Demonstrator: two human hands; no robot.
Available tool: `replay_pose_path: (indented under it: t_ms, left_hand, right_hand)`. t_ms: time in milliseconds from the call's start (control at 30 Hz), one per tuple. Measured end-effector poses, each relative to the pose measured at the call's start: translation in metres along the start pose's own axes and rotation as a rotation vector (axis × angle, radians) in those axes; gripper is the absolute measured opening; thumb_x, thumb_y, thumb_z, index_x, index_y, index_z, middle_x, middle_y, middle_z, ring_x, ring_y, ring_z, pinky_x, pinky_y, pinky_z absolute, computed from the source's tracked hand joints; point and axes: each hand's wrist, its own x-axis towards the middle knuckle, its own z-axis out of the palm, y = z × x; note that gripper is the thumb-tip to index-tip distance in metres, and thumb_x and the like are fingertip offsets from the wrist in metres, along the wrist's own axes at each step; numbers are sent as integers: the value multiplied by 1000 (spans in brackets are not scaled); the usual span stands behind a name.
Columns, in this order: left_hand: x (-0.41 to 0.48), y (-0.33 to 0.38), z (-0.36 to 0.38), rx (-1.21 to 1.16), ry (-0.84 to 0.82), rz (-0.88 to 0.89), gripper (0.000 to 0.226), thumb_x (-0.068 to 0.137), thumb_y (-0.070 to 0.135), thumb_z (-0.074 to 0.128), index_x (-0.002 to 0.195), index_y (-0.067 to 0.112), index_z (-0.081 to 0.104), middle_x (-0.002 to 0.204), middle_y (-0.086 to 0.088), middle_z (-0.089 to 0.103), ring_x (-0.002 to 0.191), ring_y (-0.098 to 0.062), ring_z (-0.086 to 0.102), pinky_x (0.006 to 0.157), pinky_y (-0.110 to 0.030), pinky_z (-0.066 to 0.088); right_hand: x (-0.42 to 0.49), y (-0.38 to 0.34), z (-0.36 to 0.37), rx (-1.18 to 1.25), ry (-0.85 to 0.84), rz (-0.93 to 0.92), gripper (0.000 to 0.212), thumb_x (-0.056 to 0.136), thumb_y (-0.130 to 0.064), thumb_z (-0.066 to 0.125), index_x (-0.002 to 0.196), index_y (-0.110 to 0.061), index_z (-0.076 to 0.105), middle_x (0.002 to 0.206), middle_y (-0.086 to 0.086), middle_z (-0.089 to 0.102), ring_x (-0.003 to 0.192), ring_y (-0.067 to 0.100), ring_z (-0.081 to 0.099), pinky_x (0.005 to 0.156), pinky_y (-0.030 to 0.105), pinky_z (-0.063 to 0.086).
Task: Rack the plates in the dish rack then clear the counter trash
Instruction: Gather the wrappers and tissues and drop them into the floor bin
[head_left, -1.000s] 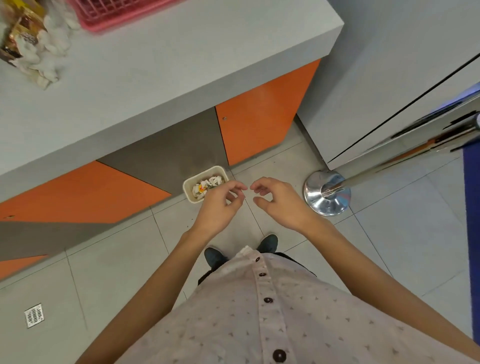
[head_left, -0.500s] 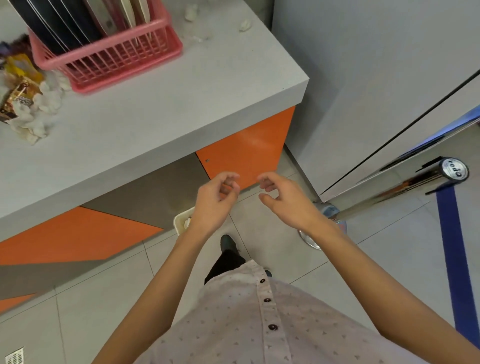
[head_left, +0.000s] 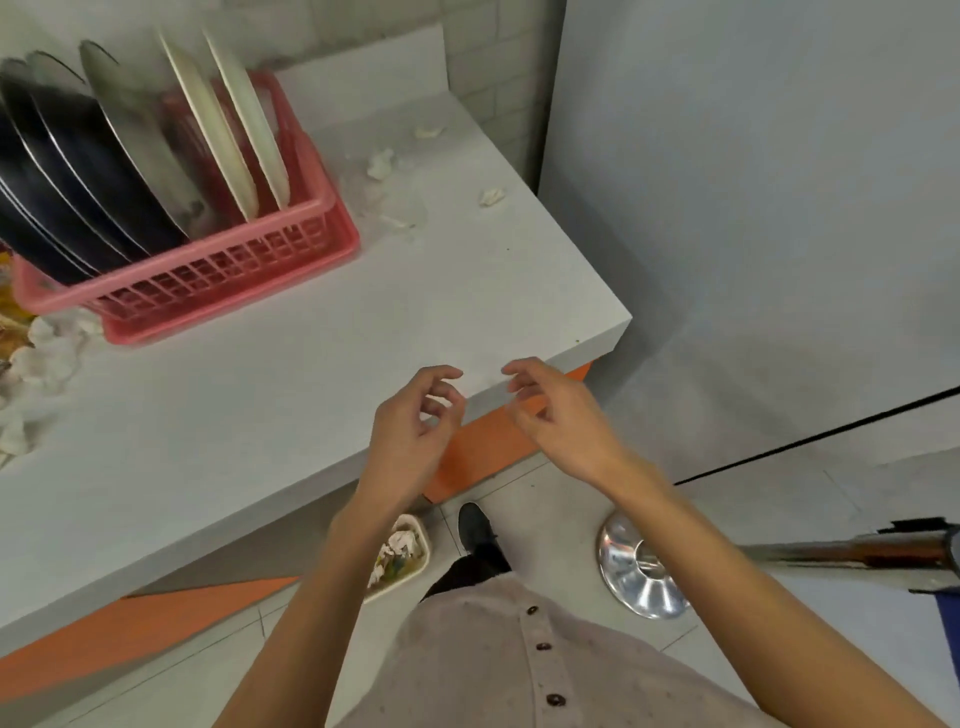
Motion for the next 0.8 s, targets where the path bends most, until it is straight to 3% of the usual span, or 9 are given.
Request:
replay_pose_path:
  t_ms: [500,700,800]
  left_hand:
    - [168,17,-36,79,13,31,28,90,7,59,110,27,62,89,12,67,80,-8,61,65,-17,47]
    - [207,13,-40,108,68,34,26,90,9,60,110,26,63,90,13,66,79,-6,61,66,-15,45]
    - [233,1,-41,206,89,59,35,87,9,62,118,26,59,97,12,64,84,-5,61,72,-22,48]
  right_hand:
    - [167,-1,-37,-65,-40,-25,32,92,-16,60,124,-20,55,110,-3,58,99,12,56,76,20,41]
    - [208,8,-55,-127,-75,-48,32,92,-14,59,123,-19,56,111,-1,59,98,14,57,81,20,41]
    - [240,13,-65,-202,-55,-75,34,91,-12,59,124,-17,56,117,2,57,100,18,57,88,27,45]
